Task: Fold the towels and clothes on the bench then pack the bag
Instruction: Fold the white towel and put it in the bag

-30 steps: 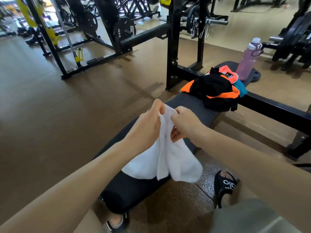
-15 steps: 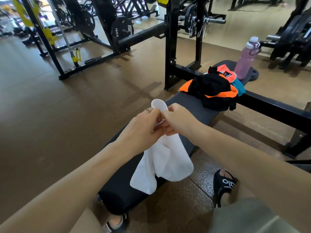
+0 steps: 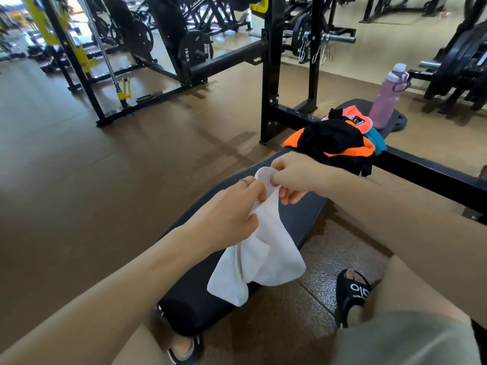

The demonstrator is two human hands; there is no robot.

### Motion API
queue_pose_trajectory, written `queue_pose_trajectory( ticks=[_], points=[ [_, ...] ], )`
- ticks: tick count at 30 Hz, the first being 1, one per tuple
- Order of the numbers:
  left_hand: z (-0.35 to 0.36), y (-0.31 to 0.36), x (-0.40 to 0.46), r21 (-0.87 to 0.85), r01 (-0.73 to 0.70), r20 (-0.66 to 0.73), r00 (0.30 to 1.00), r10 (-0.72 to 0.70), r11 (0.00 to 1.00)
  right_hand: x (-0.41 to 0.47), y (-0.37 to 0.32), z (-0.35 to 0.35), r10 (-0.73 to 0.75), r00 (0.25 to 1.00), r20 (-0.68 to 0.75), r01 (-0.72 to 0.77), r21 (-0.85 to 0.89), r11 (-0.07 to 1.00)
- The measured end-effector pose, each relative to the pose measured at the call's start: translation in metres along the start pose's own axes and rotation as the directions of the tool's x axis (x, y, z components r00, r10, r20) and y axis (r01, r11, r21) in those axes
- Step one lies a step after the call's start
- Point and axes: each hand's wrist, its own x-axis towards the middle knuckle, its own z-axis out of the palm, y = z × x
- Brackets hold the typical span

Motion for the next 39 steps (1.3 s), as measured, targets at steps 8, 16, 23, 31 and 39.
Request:
queue_pose_trajectory(
  ticks=[8,16,23,31,39],
  points=[
    [0.014,-0.02,-0.016,0.22,0.26,-0.06,0.966,-0.253,0.94,-0.004,-0.014,0.0,-0.127,0.84,-0.528,0.259,0.184,0.948],
    [0.025,-0.026,-0.021,0.126,0.31,-0.066,0.95,-0.304,0.942,-0.015,-0.038,0.001,-0.093,0.808,-0.581,0.369,0.377,0.85],
    [0.034,-0.044,-0.031,0.077,0.325,0.011,0.945,-0.327,0.943,-0.008,-0.024,-0.022,-0.011,0.762,-0.648,0.341,0.387,0.857],
    [-0.001,-0.066,-0.052,0.026,0.182,-0.326,0.931,-0.164,0.983,0.005,0.019,-0.035,0.162,0.794,-0.585,0.181,0.483,0.857],
    [-0.029,-0.074,-0.044,-0.121,0.073,-0.434,0.893,-0.119,0.99,0.005,0.043,-0.039,0.224,0.884,-0.411,-0.014,0.456,0.89]
  ],
)
